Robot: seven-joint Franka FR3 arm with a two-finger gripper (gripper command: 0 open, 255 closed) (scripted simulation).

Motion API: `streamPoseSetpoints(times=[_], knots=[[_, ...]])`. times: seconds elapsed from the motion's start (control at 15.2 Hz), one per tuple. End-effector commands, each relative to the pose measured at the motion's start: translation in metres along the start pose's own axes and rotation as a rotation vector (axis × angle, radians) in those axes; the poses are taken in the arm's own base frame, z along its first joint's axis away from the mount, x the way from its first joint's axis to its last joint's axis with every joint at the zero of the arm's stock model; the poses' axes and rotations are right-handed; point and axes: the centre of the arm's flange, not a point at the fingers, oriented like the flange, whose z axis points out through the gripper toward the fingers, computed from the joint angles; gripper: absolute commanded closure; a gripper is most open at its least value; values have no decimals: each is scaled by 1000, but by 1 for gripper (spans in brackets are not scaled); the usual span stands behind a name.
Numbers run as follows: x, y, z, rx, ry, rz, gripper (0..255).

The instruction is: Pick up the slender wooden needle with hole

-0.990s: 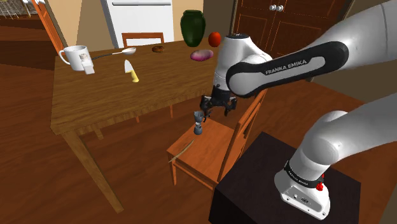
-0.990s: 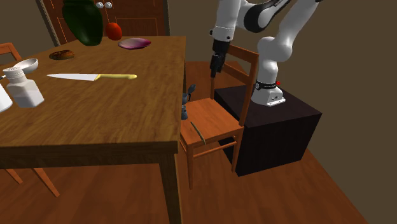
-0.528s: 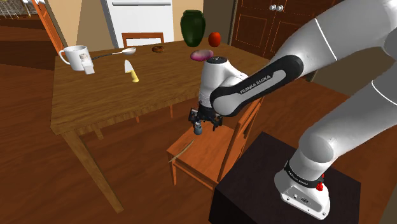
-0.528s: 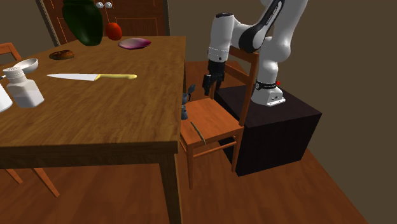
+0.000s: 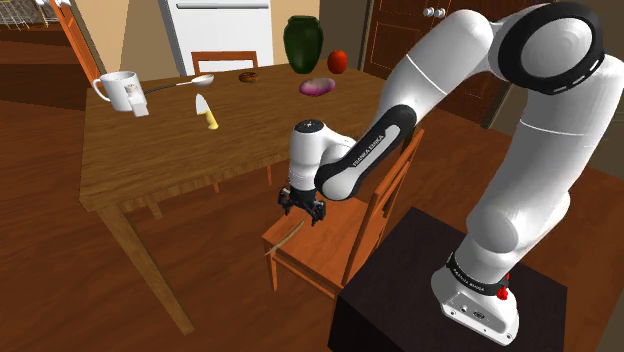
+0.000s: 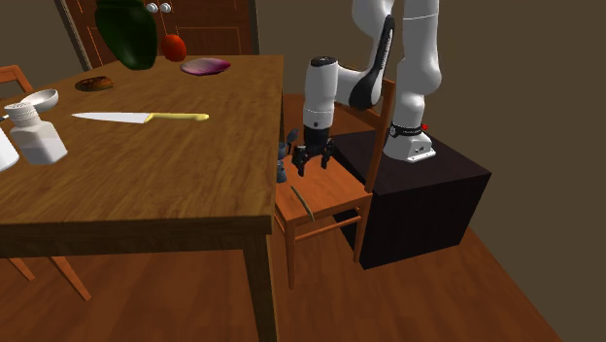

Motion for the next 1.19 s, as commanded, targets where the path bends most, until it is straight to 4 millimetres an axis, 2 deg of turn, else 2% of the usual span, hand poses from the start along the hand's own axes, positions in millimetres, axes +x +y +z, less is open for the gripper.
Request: streamPoseSetpoints(times=[0.0, 0.2, 0.26, 0.73, 0.86, 0.92, 1.12], knots=[[-1, -14, 25, -5, -5, 78, 0], [-3, -34, 59, -12, -16, 186, 0], [-3, -38, 65, -14, -17, 205, 0], [-3, -35, 102, -14, -17, 205, 0], [-3, -35, 105, -14, -17, 205, 0], [-3, -34, 105, -14, -17, 205, 255], [-3, -34, 105, -14, -17, 205, 255]])
